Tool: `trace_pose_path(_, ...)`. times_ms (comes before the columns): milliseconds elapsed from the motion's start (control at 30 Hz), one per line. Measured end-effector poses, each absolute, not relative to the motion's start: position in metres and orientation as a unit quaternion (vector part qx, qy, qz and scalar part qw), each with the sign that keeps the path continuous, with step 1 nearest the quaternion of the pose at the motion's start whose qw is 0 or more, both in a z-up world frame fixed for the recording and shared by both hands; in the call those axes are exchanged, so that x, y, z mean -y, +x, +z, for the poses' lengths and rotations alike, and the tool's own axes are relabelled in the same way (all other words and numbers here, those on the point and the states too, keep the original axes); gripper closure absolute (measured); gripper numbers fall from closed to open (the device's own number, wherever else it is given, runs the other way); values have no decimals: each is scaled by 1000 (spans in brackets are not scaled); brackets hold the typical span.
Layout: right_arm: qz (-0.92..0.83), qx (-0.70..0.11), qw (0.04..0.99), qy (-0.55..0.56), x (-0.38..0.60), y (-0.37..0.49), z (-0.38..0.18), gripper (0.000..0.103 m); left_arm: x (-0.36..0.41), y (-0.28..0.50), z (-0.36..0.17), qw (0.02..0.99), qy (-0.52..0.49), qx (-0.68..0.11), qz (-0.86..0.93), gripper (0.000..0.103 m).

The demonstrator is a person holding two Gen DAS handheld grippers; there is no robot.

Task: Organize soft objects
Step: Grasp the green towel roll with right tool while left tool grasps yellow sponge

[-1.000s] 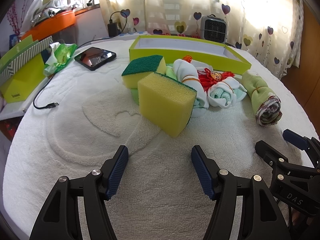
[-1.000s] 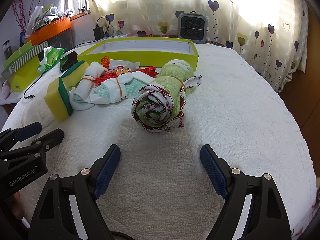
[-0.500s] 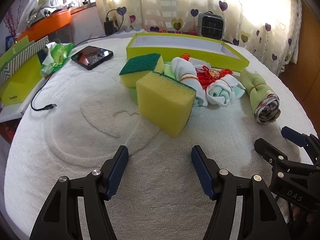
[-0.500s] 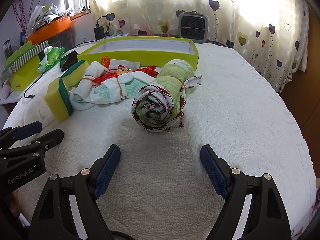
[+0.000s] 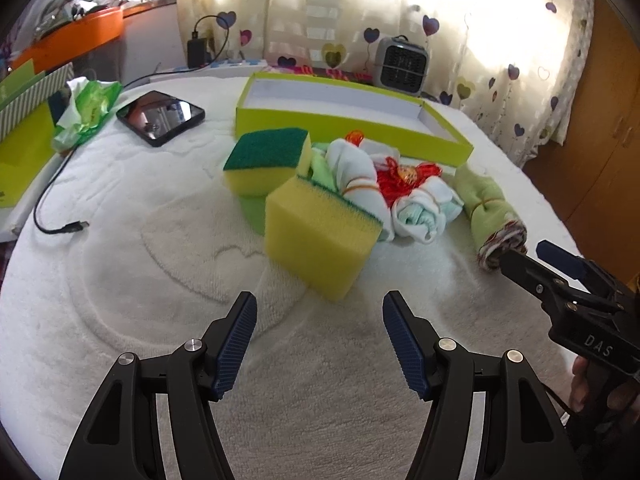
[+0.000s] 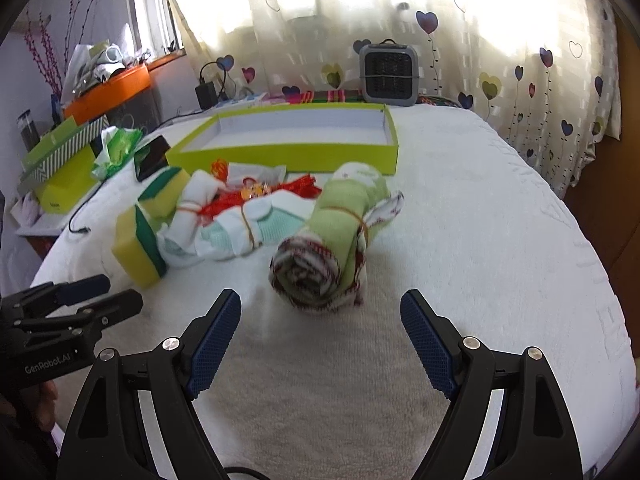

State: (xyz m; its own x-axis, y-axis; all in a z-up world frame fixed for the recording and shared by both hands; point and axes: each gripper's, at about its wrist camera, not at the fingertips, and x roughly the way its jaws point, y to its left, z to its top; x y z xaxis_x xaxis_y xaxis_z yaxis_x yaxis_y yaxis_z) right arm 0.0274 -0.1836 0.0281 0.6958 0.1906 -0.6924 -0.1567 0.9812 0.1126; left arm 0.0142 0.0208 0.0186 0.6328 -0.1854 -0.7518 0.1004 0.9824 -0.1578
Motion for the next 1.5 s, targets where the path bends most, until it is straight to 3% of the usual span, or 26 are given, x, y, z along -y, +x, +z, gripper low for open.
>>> trace_pose_path(567,92,-396,912,57,190,72,29,21,-28,51,33,911,-20,-400,-100,38)
trace_pose_path(1067,83,-423,898,85,200,83,19,21,-31,72,26,896,-57,-421,-130,38)
trace_pose_path(1200,90,-419,900,83,198,83,20,27,-30,73,26,894,-62,-423,-132,39)
trace_pose_path(1500,107,-411,902,78,194,80,22,53,-32,72,29,896,-73,-417,-136,45)
